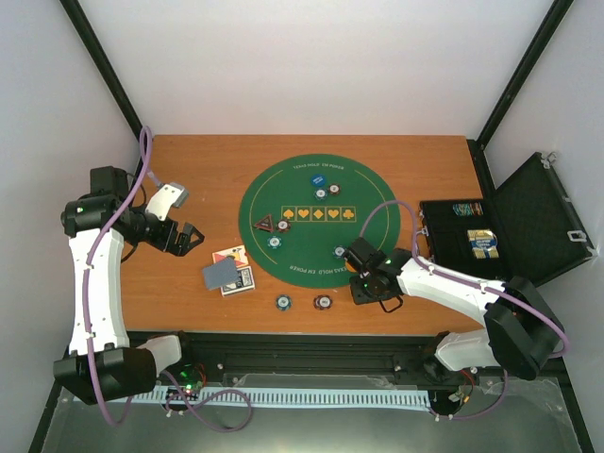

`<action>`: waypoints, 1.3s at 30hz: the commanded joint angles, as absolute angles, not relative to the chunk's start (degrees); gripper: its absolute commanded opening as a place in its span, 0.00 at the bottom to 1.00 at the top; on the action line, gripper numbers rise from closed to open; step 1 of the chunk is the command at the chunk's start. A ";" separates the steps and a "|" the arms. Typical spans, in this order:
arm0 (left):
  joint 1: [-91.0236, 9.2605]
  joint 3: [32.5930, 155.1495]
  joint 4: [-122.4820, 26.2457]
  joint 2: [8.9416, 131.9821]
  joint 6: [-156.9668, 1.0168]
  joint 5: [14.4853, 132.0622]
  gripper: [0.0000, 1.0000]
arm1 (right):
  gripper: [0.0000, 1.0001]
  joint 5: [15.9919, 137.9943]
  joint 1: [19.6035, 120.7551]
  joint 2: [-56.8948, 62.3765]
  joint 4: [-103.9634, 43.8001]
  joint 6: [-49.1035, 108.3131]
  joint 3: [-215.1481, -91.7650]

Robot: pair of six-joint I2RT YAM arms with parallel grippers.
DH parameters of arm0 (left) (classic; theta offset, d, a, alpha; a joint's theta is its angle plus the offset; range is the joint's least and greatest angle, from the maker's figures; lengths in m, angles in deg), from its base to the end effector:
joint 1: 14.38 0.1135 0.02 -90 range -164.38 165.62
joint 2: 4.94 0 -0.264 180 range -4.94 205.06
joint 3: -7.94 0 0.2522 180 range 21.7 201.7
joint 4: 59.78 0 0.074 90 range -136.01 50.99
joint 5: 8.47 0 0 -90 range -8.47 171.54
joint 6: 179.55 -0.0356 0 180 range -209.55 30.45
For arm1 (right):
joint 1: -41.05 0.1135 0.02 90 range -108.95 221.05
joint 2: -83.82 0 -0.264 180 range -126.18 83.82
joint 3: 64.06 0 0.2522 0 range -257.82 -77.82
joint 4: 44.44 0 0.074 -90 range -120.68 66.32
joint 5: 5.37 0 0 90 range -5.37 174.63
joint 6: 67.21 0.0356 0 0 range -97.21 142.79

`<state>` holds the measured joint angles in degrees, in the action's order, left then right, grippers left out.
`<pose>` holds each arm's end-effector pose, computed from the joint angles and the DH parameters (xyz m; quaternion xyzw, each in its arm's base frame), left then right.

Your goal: Distribute texas hold em gaming equipment

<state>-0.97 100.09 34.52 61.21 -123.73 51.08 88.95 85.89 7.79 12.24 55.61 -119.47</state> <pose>0.1780 0.0239 0.3682 0.2194 0.9232 -0.1627 0.2703 0.1553 0.1507 0.1741 -0.0998 0.9881 0.0401 0.1096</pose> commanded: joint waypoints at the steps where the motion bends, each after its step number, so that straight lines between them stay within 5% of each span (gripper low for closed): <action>1: -0.67 102.19 34.09 60.72 -124.07 50.56 1.00 | 0.33 90.46 86.77 8.98 13.45 56.11 -121.22; 18: -0.64 102.32 34.27 60.62 -124.18 50.63 1.00 | 0.27 92.82 88.38 2.91 19.99 52.10 -141.89; 39: -0.66 102.72 34.07 62.34 -123.78 49.55 1.00 | 0.27 88.95 84.79 -55.46 29.49 39.61 -210.43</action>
<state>-0.97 100.25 34.54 62.08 -123.71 50.42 90.24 86.61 -50.28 24.98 41.40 -202.46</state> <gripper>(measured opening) 0.999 0.419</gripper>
